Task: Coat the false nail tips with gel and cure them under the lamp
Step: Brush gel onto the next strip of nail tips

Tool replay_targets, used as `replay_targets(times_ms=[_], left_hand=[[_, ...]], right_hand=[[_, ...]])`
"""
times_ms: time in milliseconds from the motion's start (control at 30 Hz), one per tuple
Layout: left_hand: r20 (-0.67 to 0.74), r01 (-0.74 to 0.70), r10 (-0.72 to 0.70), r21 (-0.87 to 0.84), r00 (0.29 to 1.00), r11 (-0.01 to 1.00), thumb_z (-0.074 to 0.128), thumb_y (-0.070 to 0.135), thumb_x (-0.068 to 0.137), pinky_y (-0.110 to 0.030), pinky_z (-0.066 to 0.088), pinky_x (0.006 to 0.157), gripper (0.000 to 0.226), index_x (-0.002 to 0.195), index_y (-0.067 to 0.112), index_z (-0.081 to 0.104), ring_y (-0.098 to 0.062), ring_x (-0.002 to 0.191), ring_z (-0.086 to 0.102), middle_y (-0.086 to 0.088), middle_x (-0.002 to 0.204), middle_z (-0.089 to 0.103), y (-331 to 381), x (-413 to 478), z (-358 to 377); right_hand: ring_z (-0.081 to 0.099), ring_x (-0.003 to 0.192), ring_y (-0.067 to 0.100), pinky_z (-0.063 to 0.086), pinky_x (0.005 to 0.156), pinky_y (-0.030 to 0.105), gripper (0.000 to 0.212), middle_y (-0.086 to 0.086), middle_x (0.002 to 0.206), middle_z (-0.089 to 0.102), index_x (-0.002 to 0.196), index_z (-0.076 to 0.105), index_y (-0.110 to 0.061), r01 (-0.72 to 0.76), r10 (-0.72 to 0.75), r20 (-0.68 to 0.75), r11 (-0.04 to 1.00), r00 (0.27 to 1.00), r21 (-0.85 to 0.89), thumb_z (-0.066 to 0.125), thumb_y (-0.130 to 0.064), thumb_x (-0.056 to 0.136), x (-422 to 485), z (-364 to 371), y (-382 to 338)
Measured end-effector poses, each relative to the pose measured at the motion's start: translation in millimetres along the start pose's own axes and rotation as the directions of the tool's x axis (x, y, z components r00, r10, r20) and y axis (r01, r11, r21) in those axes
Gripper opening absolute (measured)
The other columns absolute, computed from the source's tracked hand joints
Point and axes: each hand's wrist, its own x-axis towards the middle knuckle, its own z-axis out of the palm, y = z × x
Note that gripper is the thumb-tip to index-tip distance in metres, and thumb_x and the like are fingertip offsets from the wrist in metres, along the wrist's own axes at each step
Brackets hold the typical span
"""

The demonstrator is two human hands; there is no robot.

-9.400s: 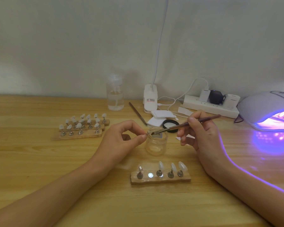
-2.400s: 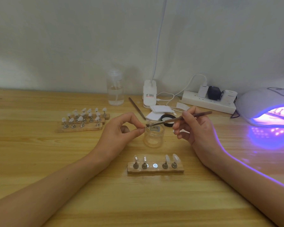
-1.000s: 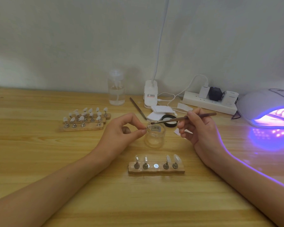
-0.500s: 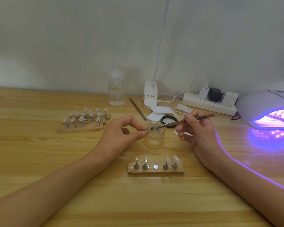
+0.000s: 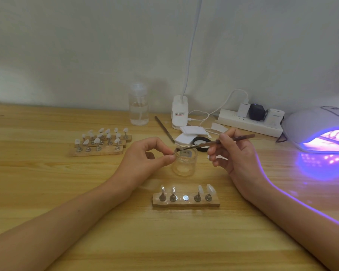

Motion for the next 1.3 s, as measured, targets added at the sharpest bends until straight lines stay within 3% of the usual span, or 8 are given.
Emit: replay_targets(times_ms=[133, 300, 467, 667, 767, 1000, 1300], left_hand=[[0.000, 0.002, -0.002, -0.002, 1.000, 1.000, 0.083, 0.026, 0.074, -0.016, 0.041, 0.056, 0.013, 0.072, 0.029, 0.070, -0.011, 0.059, 0.042, -0.001, 0.086, 0.072, 1.3, -0.3, 0.3], [-0.004, 0.006, -0.006, 0.000, 1.000, 1.000, 0.083, 0.025, 0.075, -0.014, 0.041, 0.056, 0.013, 0.073, 0.026, 0.070, -0.011, 0.059, 0.042, 0.002, 0.086, 0.072, 1.6, -0.1, 0.7], [0.000, -0.002, 0.002, -0.005, 1.000, 1.000, 0.083, 0.024, 0.075, -0.010, 0.041, 0.055, 0.013, 0.073, 0.027, 0.070, -0.006, 0.056, 0.041, 0.014, 0.083, 0.072, 1.1, -0.6, 0.4], [0.002, -0.015, 0.015, -0.015, 1.000, 1.000, 0.082, 0.022, 0.076, -0.012, 0.040, 0.053, 0.013, 0.073, 0.024, 0.070, -0.006, 0.055, 0.041, 0.012, 0.082, 0.073, 0.6, -0.2, 0.3], [-0.002, -0.021, 0.021, -0.019, 1.000, 1.000, 0.082, 0.022, 0.076, -0.013, 0.039, 0.052, 0.013, 0.073, 0.023, 0.070, -0.006, 0.053, 0.039, 0.009, 0.080, 0.072, 0.2, 0.0, 0.6], [-0.002, -0.031, 0.031, -0.015, 1.000, 0.999, 0.082, 0.020, 0.077, -0.011, 0.041, 0.055, 0.013, 0.073, 0.024, 0.070, -0.008, 0.055, 0.041, 0.012, 0.084, 0.073, 0.1, 0.2, 0.6], [0.003, -0.048, 0.048, -0.016, 0.999, 0.999, 0.081, 0.021, 0.078, -0.014, 0.042, 0.057, 0.012, 0.073, 0.024, 0.070, -0.012, 0.058, 0.043, 0.009, 0.084, 0.072, -1.1, 0.5, 0.5]], right_hand=[[0.062, 0.058, 0.016, 0.050, 0.051, 0.023, 0.018, 0.008, 0.067, 0.067, 0.081, 0.051, -0.014, -0.012, 0.010, -0.069, 1.000, 0.998, -0.022, 0.053, -0.020, 0.099, 0.9, -1.6, 1.8], [0.063, 0.061, 0.018, 0.050, 0.052, 0.024, 0.019, 0.008, 0.070, 0.068, 0.084, 0.052, -0.014, 0.006, -0.006, 0.002, 1.000, 1.000, 0.011, 0.059, -0.032, 0.088, -0.2, -0.1, -1.8], [0.063, 0.059, 0.019, 0.051, 0.052, 0.025, 0.017, 0.010, 0.068, 0.067, 0.085, 0.050, -0.012, 0.008, -0.010, -0.034, 0.998, 0.999, -0.061, 0.055, -0.022, 0.097, -0.5, -1.1, 1.9], [0.061, 0.058, 0.017, 0.051, 0.052, 0.024, 0.019, 0.008, 0.067, 0.067, 0.080, 0.052, -0.016, 0.053, -0.055, -0.068, 0.998, 0.996, -0.025, 0.053, -0.021, 0.098, -1.0, -1.2, -0.6], [0.061, 0.059, 0.017, 0.050, 0.052, 0.024, 0.017, 0.007, 0.067, 0.066, 0.081, 0.052, -0.016, 0.046, -0.046, -0.016, 0.999, 0.999, 0.011, 0.056, -0.028, 0.091, -1.5, 0.7, -2.4], [0.062, 0.059, 0.019, 0.051, 0.053, 0.025, 0.017, 0.009, 0.067, 0.066, 0.084, 0.051, -0.012, 0.043, -0.045, -0.031, 0.997, 0.998, -0.061, 0.055, -0.023, 0.096, -1.8, -0.4, 0.8], [0.063, 0.060, 0.018, 0.051, 0.053, 0.024, 0.015, 0.007, 0.069, 0.067, 0.077, 0.057, -0.024, 0.081, -0.080, 0.003, 0.997, 0.997, -0.005, 0.057, -0.030, 0.091, -2.0, 1.0, -2.8]])
